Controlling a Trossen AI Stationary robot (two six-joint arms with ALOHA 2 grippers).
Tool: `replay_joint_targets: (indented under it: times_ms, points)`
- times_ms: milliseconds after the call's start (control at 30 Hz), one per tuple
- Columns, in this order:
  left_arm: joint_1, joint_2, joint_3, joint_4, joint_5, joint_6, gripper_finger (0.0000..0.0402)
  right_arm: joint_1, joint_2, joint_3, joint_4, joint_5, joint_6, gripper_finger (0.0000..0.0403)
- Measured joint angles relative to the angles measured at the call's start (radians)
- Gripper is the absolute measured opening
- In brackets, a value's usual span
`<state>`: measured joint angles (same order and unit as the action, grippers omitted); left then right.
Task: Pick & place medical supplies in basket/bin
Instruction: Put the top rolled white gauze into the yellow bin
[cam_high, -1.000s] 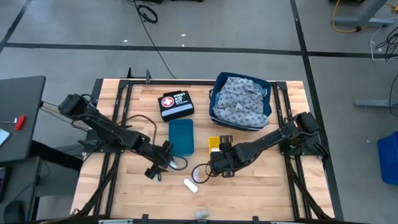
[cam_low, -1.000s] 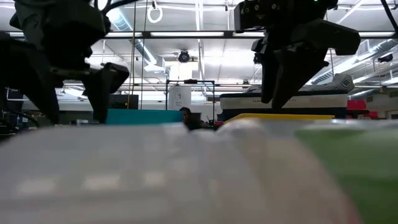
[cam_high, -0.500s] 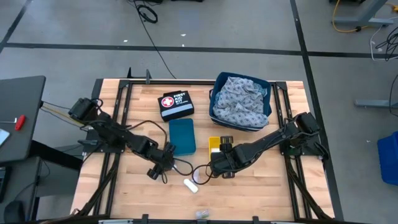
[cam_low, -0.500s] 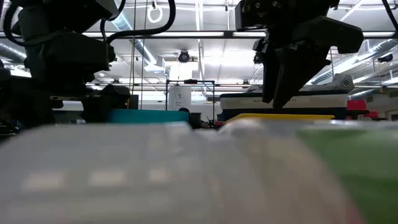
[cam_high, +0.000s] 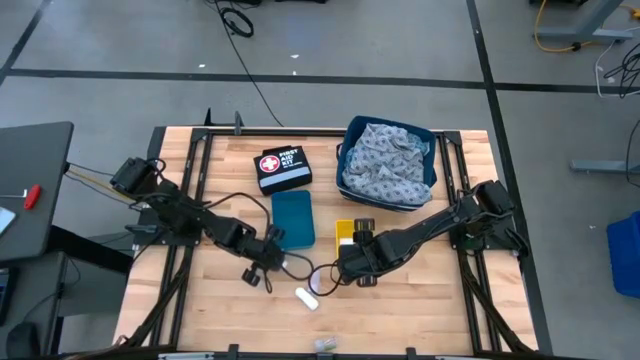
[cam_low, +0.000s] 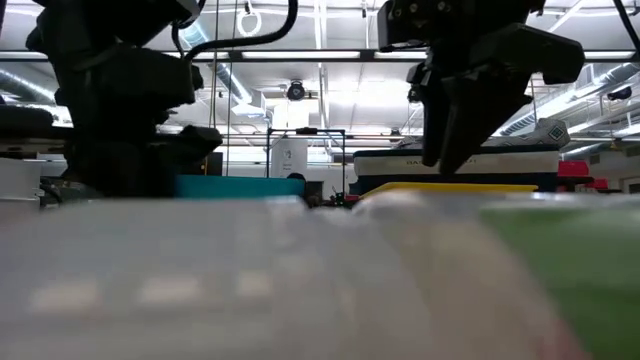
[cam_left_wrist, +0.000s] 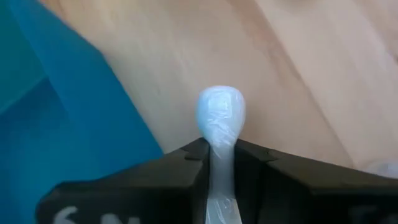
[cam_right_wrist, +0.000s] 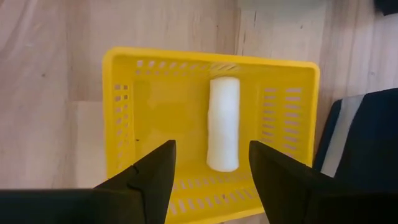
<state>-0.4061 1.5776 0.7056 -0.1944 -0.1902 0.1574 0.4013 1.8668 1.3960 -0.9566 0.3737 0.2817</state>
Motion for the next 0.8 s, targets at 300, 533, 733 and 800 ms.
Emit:
replay_joint_targets:
  times_ms: [300,533,733,800]
  points:
    - [-0.007,0.000,0.055,-0.002,-0.013,0.047,0.0043,0.014,0.000,0.000,0.008,-0.008,0.002,0.0210]
    - [-0.002,0.000,0.090,0.176,0.000,0.150,0.0043,0.030,0.000,0.000,0.128,-0.003,-0.029,0.0210]
    - [0.040,0.000,0.090,0.324,0.098,0.176,0.0043,0.077,-0.003,0.000,0.256,0.051,-0.073,0.0203]
    - [0.051,0.000,0.090,0.354,0.117,0.176,0.0043,0.097,-0.009,0.000,0.290,0.069,-0.079,0.0196]
